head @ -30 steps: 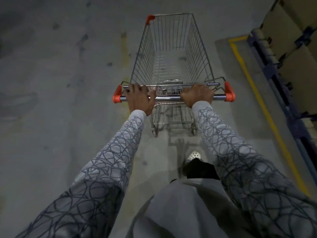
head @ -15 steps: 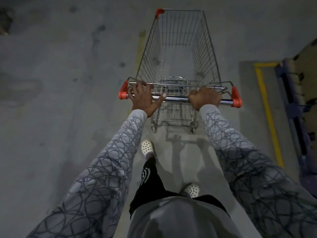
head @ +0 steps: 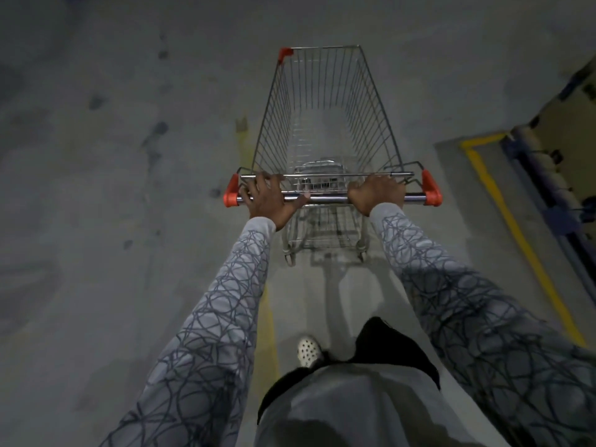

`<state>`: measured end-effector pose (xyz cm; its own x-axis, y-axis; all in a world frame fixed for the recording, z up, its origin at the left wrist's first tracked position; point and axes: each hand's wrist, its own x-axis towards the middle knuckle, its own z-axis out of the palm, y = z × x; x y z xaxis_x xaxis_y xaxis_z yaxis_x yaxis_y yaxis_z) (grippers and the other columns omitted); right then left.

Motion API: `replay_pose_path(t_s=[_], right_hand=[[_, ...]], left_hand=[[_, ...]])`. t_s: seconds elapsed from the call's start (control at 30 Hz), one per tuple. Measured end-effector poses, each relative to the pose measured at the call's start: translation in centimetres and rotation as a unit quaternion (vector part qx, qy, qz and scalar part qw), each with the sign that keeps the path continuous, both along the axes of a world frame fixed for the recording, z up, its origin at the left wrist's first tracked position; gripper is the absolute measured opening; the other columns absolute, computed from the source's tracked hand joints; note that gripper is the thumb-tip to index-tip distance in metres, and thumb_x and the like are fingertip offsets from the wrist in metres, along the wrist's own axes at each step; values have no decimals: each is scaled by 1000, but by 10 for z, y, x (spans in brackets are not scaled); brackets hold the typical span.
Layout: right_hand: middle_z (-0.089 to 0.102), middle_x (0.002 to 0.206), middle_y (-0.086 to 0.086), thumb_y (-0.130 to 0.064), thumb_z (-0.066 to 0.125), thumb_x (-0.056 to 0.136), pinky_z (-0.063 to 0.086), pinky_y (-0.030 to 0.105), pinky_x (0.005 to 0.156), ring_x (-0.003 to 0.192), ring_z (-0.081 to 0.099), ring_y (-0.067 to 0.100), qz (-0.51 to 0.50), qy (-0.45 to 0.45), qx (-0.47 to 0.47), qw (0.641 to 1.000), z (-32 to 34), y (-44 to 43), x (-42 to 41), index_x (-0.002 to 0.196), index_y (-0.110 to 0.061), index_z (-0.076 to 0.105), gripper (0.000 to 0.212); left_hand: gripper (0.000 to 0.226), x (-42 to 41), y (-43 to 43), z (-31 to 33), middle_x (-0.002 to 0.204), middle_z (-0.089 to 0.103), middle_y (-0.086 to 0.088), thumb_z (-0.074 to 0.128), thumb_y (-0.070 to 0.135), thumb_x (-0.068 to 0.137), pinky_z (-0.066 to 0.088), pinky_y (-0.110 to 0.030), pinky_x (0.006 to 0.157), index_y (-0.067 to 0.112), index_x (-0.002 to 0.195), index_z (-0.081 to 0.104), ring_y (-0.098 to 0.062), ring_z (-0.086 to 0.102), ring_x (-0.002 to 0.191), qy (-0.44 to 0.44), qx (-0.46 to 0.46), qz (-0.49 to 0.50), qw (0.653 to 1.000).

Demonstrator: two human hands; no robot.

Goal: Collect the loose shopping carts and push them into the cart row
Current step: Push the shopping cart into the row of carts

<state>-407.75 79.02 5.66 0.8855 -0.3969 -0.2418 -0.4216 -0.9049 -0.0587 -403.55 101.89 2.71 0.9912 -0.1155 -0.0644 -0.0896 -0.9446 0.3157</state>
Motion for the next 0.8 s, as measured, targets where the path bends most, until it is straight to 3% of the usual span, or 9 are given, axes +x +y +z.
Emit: replay_pose_path(t_s=[0.13,0.4,0.63,0.8], right_hand=[[65,122,17,-52,31,95,44,40,90,111,61,33,-8,4,-1,1000,-3,2,80,119,-7,65,61],[67,116,16,-52,32,95,41,39,87,106,63,32,1,-12,-12,1000,-5,-21,265,113,-9,67,58],[70,112,15,-53,32,93,45,41,88,103,65,32,7,-2,3,1000,-6,-47,426,105,-11,71,59],[69,115,17,-54,28,94,46,42,92,107,64,33,12,12,11,1000,-6,-58,530,110,-9,70,63]], left_hand=[[84,80,0,0,150,31,-11,51,85,75,15,-59,115,26,134,49,-36,25,140,-1,1,-3,1000],[81,264,-23,-5,137,43,-5,51,88,72,27,-52,109,29,129,54,-32,39,127,-40,-2,7,999],[103,413,-49,6,138,42,-6,28,96,56,26,-50,110,28,129,54,-32,39,127,-14,-16,27,999],[102,517,-60,3,139,41,-6,29,96,56,24,-50,109,30,129,53,-32,37,128,-12,-9,39,999]])
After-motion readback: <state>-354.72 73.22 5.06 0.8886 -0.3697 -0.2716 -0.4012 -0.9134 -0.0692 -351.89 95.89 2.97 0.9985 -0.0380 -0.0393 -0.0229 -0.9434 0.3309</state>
